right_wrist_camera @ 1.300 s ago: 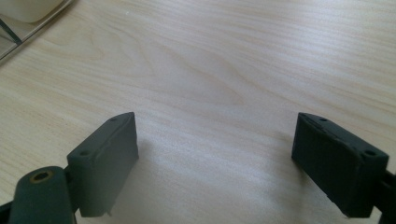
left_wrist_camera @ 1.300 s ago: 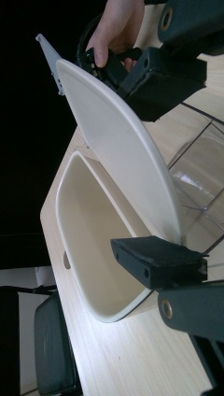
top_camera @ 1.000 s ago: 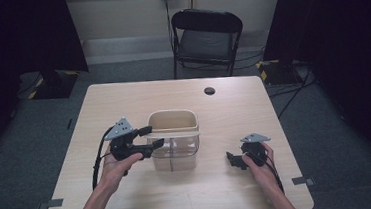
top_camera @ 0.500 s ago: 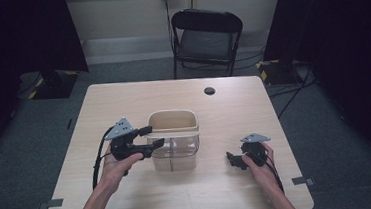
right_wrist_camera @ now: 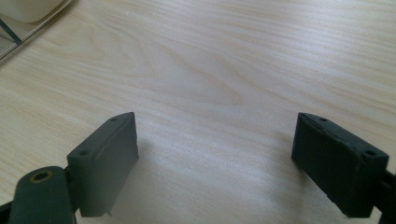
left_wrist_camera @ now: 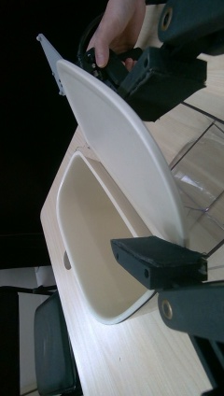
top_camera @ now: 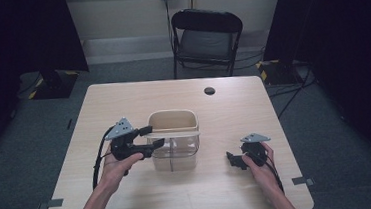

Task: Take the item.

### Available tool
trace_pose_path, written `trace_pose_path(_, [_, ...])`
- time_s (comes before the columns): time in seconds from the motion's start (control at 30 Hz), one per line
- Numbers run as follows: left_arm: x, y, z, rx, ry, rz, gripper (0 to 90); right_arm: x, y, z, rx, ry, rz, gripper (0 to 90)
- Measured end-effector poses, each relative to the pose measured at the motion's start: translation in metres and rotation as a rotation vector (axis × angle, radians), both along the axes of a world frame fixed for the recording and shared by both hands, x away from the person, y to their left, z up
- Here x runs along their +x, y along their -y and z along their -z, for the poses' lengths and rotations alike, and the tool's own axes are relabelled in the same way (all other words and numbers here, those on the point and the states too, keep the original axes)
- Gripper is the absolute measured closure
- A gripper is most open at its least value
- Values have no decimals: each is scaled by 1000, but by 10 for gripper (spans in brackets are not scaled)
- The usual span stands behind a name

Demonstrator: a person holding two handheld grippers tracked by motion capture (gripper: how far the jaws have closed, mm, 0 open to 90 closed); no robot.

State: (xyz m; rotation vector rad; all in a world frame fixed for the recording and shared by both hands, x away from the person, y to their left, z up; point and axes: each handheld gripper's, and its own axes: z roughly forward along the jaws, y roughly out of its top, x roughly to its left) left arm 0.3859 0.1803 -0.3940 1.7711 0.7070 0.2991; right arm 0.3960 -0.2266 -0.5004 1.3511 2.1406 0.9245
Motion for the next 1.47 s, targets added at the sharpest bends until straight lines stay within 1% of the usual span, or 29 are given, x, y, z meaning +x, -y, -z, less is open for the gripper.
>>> trace_pose_path(1.47, [1, 0, 0, -4, -7, 5, 307, 0, 0, 0, 0, 0, 0, 139])
